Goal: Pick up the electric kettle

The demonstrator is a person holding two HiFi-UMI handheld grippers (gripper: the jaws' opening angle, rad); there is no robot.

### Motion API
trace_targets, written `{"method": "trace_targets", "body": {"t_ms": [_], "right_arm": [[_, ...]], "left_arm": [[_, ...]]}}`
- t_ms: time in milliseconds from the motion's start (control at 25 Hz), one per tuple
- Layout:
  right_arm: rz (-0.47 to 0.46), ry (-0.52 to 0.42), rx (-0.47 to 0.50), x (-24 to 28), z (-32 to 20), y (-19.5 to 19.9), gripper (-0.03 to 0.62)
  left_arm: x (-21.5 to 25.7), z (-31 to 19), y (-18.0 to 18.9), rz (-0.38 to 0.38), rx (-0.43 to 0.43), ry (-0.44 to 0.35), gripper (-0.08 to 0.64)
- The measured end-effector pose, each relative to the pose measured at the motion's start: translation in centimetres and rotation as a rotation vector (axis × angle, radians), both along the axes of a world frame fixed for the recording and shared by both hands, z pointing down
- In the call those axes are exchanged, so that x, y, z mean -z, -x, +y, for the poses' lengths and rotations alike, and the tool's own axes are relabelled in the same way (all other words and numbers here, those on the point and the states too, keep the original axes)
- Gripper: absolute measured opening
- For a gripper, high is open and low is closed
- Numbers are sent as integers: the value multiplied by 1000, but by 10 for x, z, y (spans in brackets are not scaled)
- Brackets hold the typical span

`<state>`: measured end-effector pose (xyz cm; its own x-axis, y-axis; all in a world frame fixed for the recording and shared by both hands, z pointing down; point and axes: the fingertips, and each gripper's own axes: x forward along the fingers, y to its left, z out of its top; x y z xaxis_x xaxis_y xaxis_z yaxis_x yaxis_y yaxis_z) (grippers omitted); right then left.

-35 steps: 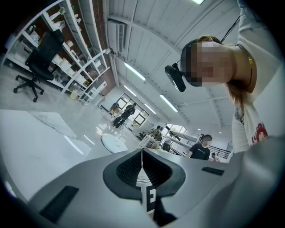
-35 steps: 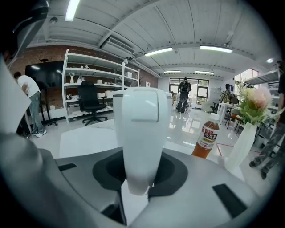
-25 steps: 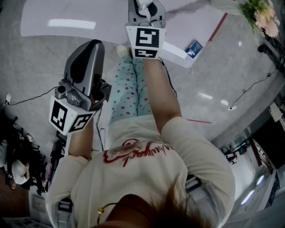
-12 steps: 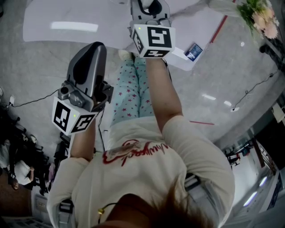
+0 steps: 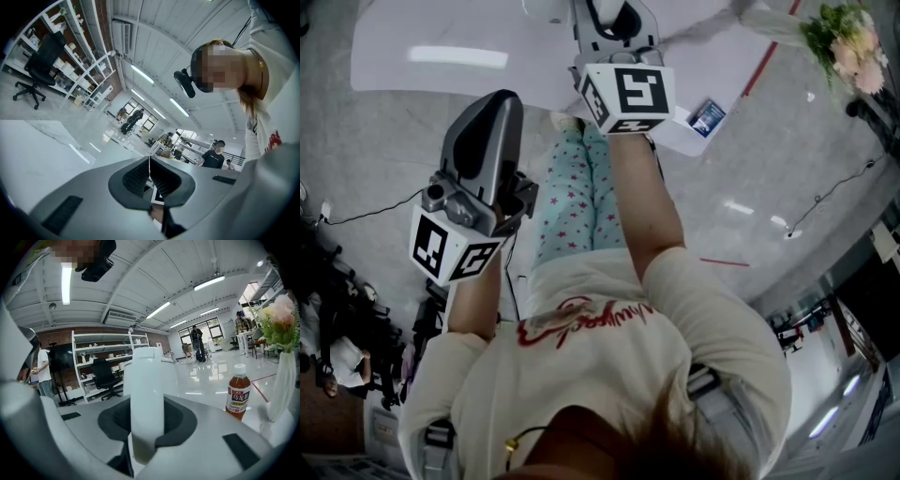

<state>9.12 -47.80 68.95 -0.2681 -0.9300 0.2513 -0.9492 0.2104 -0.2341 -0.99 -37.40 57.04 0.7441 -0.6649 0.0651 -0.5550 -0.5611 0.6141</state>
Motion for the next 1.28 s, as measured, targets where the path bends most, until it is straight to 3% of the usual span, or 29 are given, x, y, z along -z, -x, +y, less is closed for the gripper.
{"method": "trace_targets", "body": {"t_ms": [320, 640, 1280], "right_arm": [[-20, -62, 12, 31, -5, 2, 101], [-35, -156, 11, 95, -8, 0, 101], [-41, -342, -7, 293, 6, -1, 101]], "left_arm": [[5, -5, 0, 0, 14, -8, 14], [28, -12, 7, -26, 33, -44, 13], [172, -31, 34, -60, 84, -258, 14]]}}
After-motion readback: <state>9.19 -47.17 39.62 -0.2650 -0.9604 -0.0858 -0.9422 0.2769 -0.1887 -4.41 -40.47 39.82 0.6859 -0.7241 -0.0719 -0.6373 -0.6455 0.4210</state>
